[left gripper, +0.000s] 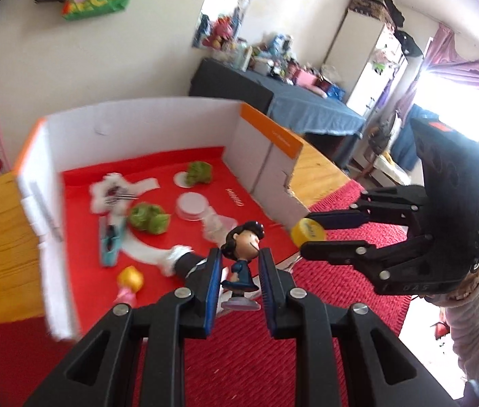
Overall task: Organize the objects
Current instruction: 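Carry the figurine and yellow ball over the box and lower them inside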
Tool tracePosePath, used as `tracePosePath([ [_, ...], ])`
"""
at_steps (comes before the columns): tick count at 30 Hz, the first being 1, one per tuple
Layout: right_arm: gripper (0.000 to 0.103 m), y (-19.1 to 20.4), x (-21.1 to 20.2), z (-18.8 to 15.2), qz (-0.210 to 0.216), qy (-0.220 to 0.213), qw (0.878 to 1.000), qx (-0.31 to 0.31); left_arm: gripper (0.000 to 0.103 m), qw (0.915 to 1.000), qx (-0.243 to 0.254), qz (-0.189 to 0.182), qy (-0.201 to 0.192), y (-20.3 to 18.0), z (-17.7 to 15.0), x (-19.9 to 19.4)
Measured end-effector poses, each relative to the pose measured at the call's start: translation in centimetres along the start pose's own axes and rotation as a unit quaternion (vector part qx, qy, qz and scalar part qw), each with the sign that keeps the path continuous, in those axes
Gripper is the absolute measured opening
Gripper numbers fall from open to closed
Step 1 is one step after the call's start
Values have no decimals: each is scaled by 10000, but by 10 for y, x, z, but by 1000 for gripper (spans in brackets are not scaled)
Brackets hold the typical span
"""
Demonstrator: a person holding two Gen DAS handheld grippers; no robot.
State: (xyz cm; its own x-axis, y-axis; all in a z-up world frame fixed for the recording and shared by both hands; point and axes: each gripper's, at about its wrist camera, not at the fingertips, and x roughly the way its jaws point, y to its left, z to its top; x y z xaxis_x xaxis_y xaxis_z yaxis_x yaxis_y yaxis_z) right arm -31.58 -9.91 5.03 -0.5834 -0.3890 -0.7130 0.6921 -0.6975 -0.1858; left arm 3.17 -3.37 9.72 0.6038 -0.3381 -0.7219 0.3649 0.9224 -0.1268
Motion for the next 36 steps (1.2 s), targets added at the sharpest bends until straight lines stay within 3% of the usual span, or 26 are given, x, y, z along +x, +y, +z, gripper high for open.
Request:
tracePosePath([
  [8, 29, -21, 22, 11, -208, 798, 9966, 25, 23, 9953, 24, -372, 890, -5, 23, 60],
  [18, 29, -28, 44, 11, -255, 1628, 9863, 85, 23, 9849, 465, -326, 1638, -9, 28, 93],
  [30, 29, -40, 75, 18, -11, 2573, 9652, 471, 23, 9764, 586, -343, 2052, -8, 25, 113],
  [36, 30, -37, 81, 19, -52, 2764, 9599, 463, 23, 9756, 486, -390, 2106, -2, 24, 120],
])
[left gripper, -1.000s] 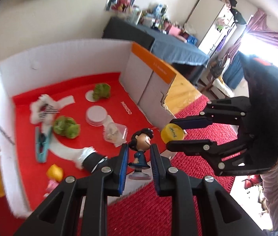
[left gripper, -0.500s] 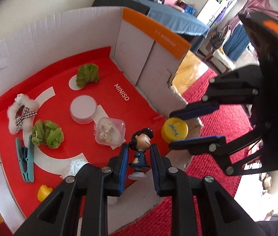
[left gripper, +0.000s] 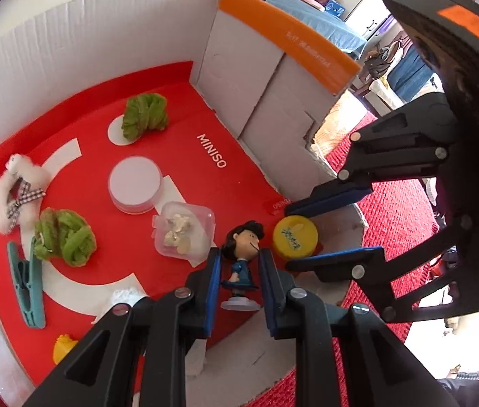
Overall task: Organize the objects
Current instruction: 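Carry the figurine and yellow ball over the box and lower them inside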
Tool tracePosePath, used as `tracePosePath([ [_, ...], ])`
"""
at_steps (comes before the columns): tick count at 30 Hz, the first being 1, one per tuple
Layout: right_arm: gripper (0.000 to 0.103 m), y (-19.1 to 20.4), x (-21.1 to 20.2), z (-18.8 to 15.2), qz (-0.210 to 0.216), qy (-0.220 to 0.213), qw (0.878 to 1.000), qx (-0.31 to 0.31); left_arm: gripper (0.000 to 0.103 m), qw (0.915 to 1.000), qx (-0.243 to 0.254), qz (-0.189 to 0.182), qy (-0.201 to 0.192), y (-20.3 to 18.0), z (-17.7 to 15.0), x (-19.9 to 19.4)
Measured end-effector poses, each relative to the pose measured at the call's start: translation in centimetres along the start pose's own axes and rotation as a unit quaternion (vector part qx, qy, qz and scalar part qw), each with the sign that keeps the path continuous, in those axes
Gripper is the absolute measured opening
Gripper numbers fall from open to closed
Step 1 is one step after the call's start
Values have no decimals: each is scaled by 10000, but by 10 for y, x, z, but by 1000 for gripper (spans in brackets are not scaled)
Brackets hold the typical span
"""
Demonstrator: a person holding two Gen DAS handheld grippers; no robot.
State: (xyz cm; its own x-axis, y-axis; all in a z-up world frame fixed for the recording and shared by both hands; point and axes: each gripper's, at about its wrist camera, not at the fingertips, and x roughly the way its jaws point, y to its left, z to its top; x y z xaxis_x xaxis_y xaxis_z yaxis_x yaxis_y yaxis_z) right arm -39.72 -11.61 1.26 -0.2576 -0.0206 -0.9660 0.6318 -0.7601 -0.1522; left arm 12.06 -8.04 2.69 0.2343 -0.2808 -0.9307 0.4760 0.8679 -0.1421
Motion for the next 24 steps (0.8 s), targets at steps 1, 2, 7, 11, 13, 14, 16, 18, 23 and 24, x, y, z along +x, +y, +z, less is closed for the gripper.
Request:
tracePosePath([
  [1, 30, -1, 0, 0, -16, 15, 10000, 9, 23, 10000, -17, -32, 14, 1, 0, 1],
  [2, 30, -1, 1, 0, -27, 24, 10000, 72, 23, 10000, -19, -51, 7, 1, -1, 2],
  [7, 30, -3, 1, 1, 21, 52, 9997, 223, 23, 10000, -37, -81, 8, 0, 0, 5],
  [11, 30, 0, 2, 2, -29, 121, 9996, 250, 23, 9999, -33, -109, 34, 0, -3, 5],
  [13, 30, 1, 3, 2, -44, 175, 9990, 414, 23, 9999, -52, -133, 54, 3, -2, 3],
  [14, 30, 1, 3, 2, -53, 205, 9988, 434, 23, 9999, -56, -144, 58, 4, -2, 3],
  [16, 30, 2, 3, 3, -72, 250, 9986, 469, 23, 9999, -45, -153, 62, 4, -3, 3],
  [18, 30, 4, 4, 3, -106, 287, 9981, 530, 23, 9998, -47, -156, 63, 6, -4, 2],
  [23, 30, 7, 5, 5, -234, 499, 9916, 1168, 23, 9998, -80, -178, 83, 10, 4, 4],
  [24, 30, 7, 5, 6, -231, 517, 9914, 1178, 23, 9998, -76, -186, 83, 14, 3, 1],
])
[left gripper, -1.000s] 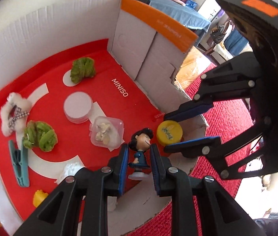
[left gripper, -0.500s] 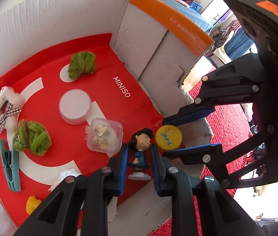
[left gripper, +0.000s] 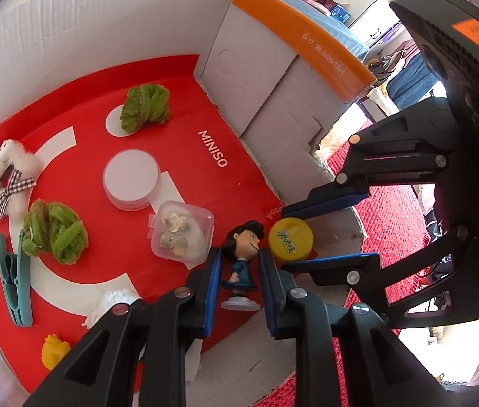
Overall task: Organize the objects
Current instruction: 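Carry the figurine and yellow ball over the box and lower them inside, then open both tools to release the figurine and ball, then lift out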
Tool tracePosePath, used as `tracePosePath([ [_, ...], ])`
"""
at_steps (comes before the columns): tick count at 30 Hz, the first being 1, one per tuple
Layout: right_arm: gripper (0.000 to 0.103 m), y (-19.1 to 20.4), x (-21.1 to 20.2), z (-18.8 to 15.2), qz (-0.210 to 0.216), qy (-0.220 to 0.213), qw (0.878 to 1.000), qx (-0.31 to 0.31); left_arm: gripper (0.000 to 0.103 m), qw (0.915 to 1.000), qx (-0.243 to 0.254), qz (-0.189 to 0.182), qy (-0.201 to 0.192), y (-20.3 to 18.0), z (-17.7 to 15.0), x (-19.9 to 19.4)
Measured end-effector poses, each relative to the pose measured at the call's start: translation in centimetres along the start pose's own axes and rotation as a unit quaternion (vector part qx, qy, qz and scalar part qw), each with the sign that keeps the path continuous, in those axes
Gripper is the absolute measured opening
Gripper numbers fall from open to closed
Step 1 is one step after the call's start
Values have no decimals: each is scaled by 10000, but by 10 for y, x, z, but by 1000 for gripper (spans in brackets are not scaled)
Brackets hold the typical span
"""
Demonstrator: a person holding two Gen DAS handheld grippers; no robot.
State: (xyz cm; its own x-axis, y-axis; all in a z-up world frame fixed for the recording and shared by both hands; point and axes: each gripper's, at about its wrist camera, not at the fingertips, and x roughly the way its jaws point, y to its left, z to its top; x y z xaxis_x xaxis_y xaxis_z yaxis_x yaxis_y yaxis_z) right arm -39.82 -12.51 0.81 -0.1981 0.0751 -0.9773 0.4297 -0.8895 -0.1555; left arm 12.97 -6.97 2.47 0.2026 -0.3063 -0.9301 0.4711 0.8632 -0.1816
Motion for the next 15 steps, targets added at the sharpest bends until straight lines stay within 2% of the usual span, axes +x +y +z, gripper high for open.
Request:
tracePosePath([
  [15, 30, 6, -2, 0, -46, 81, 9995, 297, 23, 10000, 43, 4, -34, 2, -5, 0],
])
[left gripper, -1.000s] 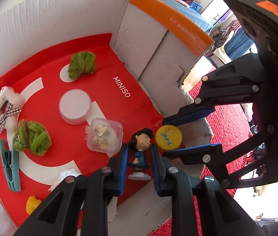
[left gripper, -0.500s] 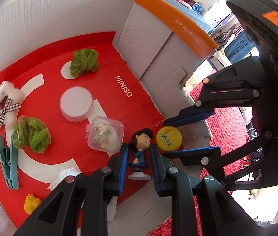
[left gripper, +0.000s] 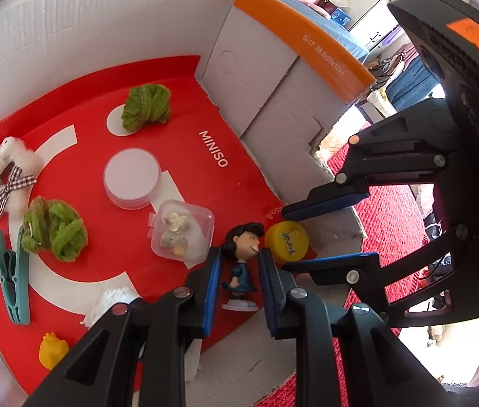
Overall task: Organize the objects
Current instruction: 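Open both tools to release the figurine and ball, then lift out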
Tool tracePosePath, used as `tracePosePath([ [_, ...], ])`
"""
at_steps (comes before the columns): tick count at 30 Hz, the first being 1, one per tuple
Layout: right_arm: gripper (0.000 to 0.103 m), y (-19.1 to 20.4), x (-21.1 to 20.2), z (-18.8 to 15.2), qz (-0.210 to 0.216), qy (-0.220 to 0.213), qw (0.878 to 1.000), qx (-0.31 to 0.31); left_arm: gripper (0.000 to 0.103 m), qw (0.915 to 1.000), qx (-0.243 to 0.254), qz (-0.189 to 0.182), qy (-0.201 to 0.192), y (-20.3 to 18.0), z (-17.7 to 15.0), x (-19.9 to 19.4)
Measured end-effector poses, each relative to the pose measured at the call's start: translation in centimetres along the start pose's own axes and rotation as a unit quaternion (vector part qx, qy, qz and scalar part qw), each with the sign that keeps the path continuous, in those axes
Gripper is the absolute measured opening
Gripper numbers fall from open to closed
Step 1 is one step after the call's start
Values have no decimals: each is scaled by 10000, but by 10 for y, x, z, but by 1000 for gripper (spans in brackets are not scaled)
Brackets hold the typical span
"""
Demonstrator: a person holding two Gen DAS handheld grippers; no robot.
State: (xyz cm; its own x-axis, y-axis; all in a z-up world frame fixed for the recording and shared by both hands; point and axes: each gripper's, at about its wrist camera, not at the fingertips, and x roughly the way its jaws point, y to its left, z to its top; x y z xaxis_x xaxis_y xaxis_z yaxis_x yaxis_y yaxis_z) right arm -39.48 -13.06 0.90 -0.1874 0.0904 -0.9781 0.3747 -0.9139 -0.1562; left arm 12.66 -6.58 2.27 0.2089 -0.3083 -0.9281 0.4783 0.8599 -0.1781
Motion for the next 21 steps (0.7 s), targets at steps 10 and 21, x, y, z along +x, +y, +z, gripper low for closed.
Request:
tracePosePath([
  [10, 30, 2, 0, 2, -29, 36, 9999, 124, 25, 10000, 39, -29, 27, -11, 1, 3],
  [21, 30, 11, -5, 2, -55, 39, 9997, 245, 31, 10000, -45, -57, -10, 4, -4, -9],
])
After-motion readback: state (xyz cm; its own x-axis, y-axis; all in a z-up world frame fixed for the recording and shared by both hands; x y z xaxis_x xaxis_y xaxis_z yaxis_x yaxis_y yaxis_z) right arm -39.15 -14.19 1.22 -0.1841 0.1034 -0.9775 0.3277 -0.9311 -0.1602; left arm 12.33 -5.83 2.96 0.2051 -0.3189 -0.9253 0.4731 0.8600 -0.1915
